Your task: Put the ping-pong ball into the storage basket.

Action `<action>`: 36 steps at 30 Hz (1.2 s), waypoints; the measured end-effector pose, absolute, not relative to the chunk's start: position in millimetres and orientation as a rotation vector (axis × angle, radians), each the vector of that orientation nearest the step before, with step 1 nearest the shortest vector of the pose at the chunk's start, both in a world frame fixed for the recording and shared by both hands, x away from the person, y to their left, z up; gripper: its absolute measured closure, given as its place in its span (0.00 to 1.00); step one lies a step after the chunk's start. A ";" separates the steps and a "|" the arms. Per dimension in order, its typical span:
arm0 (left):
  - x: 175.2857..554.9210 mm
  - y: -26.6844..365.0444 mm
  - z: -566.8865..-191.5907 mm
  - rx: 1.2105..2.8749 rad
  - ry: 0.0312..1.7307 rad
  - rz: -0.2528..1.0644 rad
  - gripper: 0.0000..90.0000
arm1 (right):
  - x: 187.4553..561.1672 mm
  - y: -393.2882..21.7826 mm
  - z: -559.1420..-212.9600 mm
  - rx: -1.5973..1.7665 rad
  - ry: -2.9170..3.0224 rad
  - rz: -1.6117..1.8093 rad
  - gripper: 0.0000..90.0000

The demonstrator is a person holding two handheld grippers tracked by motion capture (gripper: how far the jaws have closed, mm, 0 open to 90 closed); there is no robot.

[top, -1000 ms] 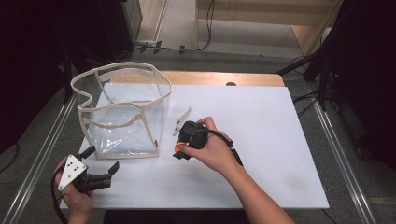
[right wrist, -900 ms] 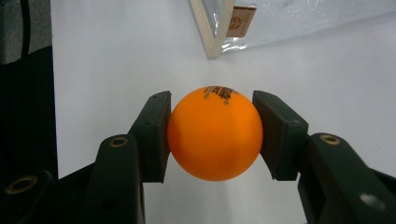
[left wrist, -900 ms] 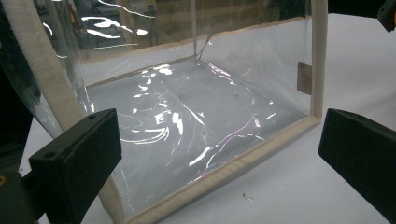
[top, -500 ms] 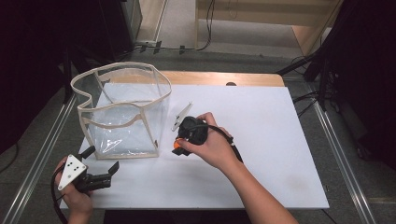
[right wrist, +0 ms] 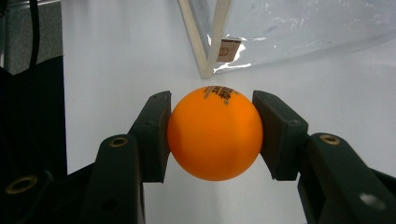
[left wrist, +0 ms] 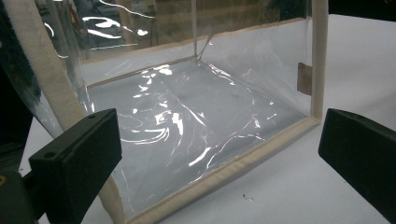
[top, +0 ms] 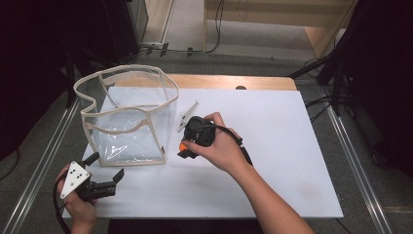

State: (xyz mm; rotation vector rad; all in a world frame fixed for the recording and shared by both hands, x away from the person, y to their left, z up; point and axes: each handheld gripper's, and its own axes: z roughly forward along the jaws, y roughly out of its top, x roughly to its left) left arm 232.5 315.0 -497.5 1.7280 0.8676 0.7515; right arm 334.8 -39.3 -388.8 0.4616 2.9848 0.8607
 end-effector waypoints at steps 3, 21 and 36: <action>232.6 315.0 -497.5 1.727 0.869 0.752 0.00 | 336.0 -39.2 -385.8 0.451 2.980 0.870 0.53; 232.6 314.9 -497.4 1.731 0.866 0.751 0.00 | 342.9 -38.8 -364.1 0.445 2.971 0.876 0.53; 232.5 314.9 -497.4 1.730 0.866 0.750 0.00 | 350.7 -34.0 -345.0 0.420 2.963 0.884 0.53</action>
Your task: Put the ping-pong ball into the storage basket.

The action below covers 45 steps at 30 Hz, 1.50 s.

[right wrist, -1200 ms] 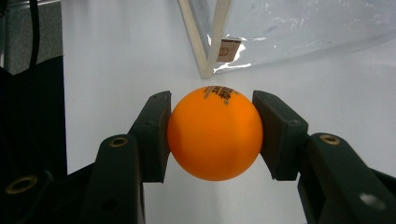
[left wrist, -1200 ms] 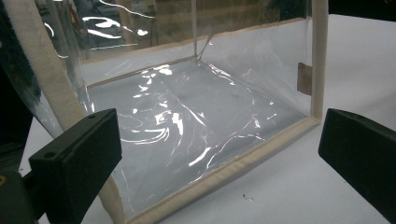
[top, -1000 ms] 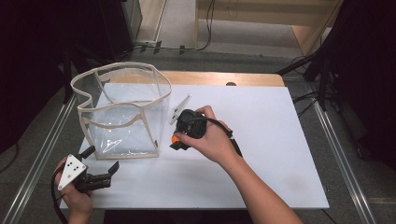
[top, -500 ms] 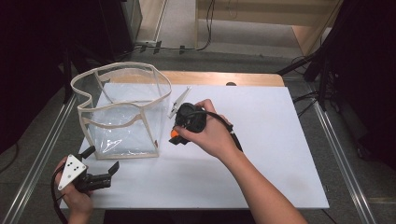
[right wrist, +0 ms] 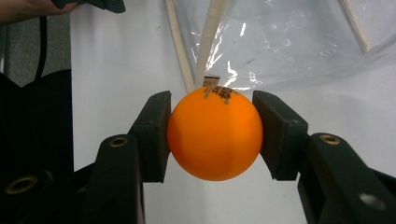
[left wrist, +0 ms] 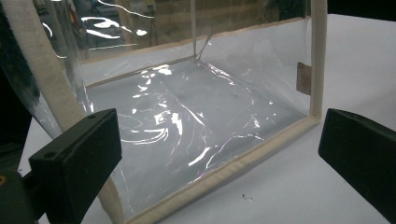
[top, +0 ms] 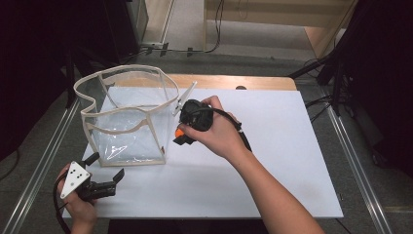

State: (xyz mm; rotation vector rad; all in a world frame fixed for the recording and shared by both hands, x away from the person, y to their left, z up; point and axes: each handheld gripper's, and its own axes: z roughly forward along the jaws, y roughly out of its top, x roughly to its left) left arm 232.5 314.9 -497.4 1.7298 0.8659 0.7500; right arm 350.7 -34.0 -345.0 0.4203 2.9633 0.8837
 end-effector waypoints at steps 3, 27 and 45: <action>232.6 314.9 -497.4 1.730 0.866 0.750 0.00 | 351.5 -32.8 -342.9 0.416 2.963 0.877 0.53; 232.7 315.0 -497.3 1.730 0.866 0.749 0.00 | 359.4 -21.5 -323.3 0.389 2.958 0.861 0.53; 232.8 315.2 -497.3 1.725 0.869 0.747 0.00 | 371.0 -15.7 -307.4 0.389 2.946 0.882 0.53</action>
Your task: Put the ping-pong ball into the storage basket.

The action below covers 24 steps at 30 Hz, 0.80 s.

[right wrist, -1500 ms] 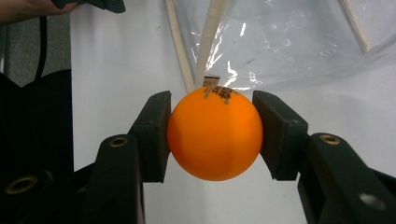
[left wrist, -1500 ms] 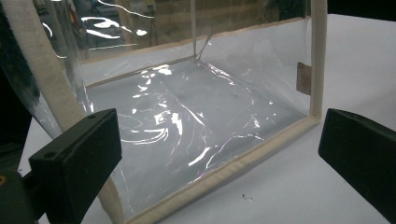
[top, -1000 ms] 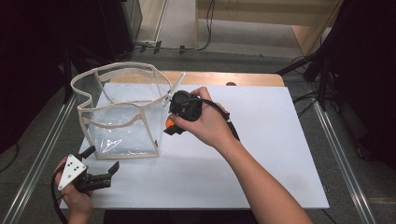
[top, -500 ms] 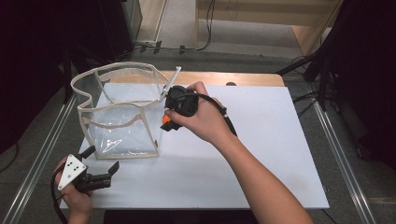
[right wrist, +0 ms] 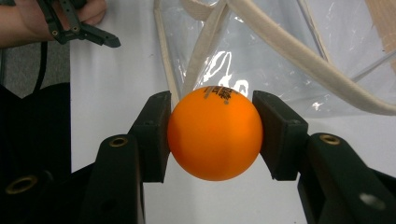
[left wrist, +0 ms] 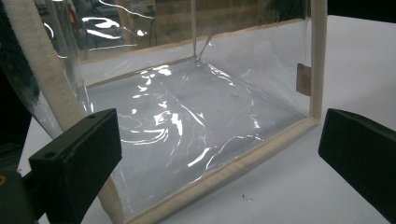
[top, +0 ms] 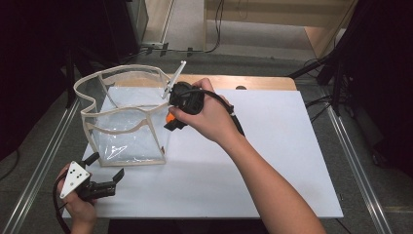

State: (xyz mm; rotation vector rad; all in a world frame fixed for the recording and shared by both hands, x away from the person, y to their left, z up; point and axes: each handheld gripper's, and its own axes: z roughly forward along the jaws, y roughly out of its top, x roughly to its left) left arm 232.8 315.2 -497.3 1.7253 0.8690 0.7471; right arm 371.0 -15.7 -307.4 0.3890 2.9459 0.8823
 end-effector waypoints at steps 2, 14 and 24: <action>232.8 315.0 -497.3 1.725 0.869 0.746 0.00 | 372.8 -15.9 -305.5 0.386 2.948 0.881 0.53; 232.8 315.0 -497.3 1.727 0.868 0.747 0.00 | 383.3 -17.2 -297.6 0.407 2.948 0.891 0.53; 232.8 315.0 -497.3 1.727 0.867 0.746 0.00 | 391.3 -15.7 -294.2 0.411 2.949 0.891 0.53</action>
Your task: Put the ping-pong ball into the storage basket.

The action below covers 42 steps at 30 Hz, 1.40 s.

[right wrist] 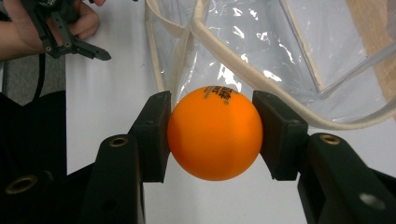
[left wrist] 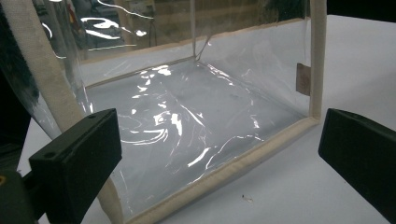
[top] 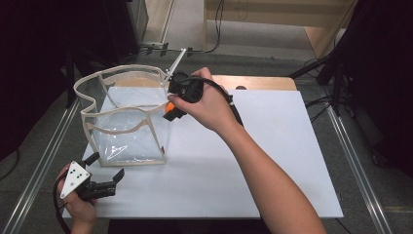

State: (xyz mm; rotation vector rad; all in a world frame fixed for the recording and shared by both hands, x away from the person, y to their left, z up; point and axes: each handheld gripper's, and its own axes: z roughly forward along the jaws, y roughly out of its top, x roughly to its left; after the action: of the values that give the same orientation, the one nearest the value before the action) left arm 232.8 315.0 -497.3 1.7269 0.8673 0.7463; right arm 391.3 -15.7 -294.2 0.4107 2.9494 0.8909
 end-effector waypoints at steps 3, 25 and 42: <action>232.7 314.9 -497.3 1.727 0.867 0.746 0.00 | 392.6 -14.6 -292.1 0.412 2.947 0.891 0.53; 232.8 315.4 -497.2 1.729 0.865 0.748 0.00 | 404.8 -5.2 -279.9 0.409 2.938 0.879 0.53; 232.9 315.5 -497.1 1.729 0.864 0.745 0.00 | 416.1 -0.4 -272.7 0.448 2.927 0.869 0.54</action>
State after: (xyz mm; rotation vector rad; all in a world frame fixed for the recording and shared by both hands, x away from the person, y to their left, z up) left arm 232.9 315.5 -497.1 1.7294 0.8636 0.7455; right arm 416.1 -0.4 -272.7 0.4476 2.9272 0.8692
